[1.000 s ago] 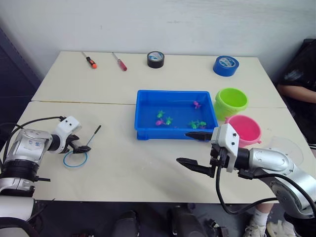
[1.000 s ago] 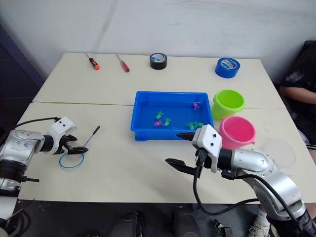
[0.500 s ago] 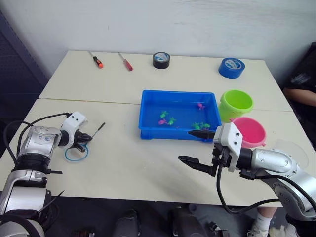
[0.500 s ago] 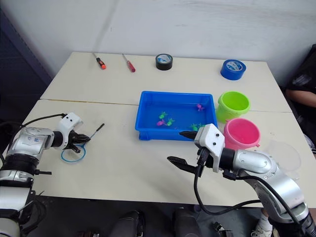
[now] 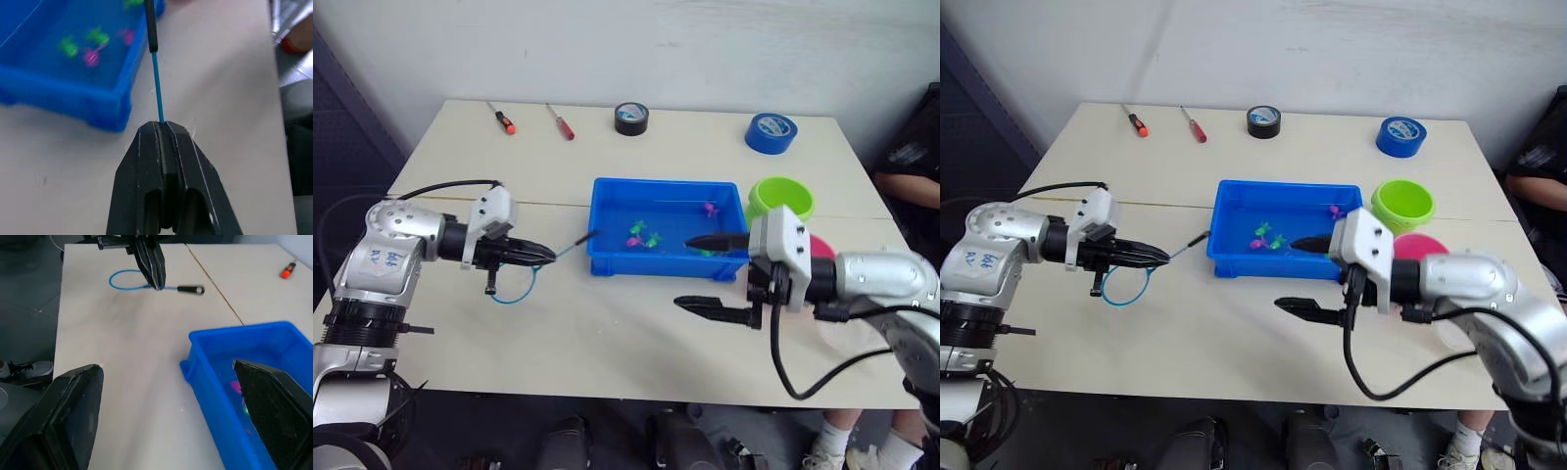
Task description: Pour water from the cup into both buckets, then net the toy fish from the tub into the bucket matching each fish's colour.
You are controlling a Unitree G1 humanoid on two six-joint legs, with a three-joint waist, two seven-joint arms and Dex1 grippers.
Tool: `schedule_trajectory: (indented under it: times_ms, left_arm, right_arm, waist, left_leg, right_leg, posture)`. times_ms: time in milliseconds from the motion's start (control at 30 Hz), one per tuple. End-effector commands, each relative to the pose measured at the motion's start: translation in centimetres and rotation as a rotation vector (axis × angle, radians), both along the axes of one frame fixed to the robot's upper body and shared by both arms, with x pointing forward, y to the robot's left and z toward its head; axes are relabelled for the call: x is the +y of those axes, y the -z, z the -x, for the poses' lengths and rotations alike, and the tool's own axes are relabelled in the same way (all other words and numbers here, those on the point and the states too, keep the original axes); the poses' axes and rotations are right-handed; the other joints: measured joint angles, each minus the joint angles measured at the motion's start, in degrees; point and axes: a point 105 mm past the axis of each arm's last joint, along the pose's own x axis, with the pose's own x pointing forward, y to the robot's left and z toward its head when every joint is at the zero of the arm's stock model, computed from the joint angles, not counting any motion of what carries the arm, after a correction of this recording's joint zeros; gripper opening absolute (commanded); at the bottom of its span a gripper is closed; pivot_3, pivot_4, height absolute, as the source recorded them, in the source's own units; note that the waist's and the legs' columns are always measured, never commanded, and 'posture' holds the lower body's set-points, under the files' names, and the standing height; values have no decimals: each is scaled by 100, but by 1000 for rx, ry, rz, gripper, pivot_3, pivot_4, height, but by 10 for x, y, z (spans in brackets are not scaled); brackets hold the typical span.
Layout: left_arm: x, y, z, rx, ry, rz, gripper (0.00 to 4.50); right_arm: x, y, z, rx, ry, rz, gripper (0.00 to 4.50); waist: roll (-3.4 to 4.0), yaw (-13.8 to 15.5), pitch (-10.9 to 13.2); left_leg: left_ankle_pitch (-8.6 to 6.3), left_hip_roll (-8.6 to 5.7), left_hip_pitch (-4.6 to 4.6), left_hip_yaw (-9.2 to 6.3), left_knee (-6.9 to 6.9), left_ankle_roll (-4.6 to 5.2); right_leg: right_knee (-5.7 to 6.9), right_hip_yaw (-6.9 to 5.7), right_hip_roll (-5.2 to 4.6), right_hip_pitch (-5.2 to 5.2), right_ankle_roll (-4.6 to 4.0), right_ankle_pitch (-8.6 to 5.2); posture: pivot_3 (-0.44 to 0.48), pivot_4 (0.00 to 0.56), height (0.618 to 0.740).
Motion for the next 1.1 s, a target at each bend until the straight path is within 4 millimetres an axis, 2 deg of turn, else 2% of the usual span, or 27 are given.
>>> schedule_trajectory:
  times_ms: [33, 200, 300, 433, 933, 1033, 1100]
  left_arm:
    - [-23, -7, 11, -57, 156, -58, 15]
    - [-48, -5, 12, -109, 237, -90, 15]
    - [-60, -5, 12, -141, 260, -87, 0]
    - [-72, -7, 12, -153, 293, -67, 0]
    - [-77, -6, 14, -184, 344, -73, 0]
    - [-78, -7, 14, -184, 344, -66, 0]
    - [-79, -7, 14, -181, 347, -55, 0]
  right_arm:
    - [13, -6, -1, 35, -58, 7, 4500]
    - [25, -3, -8, 48, -77, 44, 4500]
    - [30, 4, -11, 57, -86, 75, 3718]
    - [35, 12, -14, 58, -101, 105, 1692]
    - [36, 18, -23, 30, -91, 131, 1692]
    - [37, 18, -23, 22, -93, 134, 902]
    - [36, 18, -23, 18, -94, 136, 52]
  waist:
    - [1, -21, 0]
    - [1, -53, 1]
    - [2, -74, 1]
    - [2, -95, 1]
    - [3, -98, 2]
    - [3, -97, 2]
    - [3, -97, 2]
  left_leg:
    - [0, 0, -2, 0, -1, 0]
    - [0, -1, -13, 0, 10, 4]
    - [-2, 0, -29, -4, 30, 9]
    - [-4, 1, -65, -8, 62, 11]
    - [0, 0, -81, -4, 69, 5]
    - [0, 0, -81, -4, 69, 5]
    - [0, 0, -81, -3, 70, 5]
  right_leg:
    - [-1, 1, 1, -2, 0, 0]
    - [-1, 2, 1, -8, 0, 0]
    - [6, 1, 0, -16, 0, 0]
    - [32, -1, 0, -47, 0, 0]
    - [58, 3, 0, -76, 0, 0]
    - [60, 3, 0, -77, 0, 0]
    - [61, 3, 0, -78, 0, 0]
  posture:
    - [0, 150, 740]
    - [0, 150, 740]
    - [0, 150, 740]
    - [0, 150, 740]
    - [0, 150, 740]
    - [0, 150, 740]
    - [0, 150, 740]
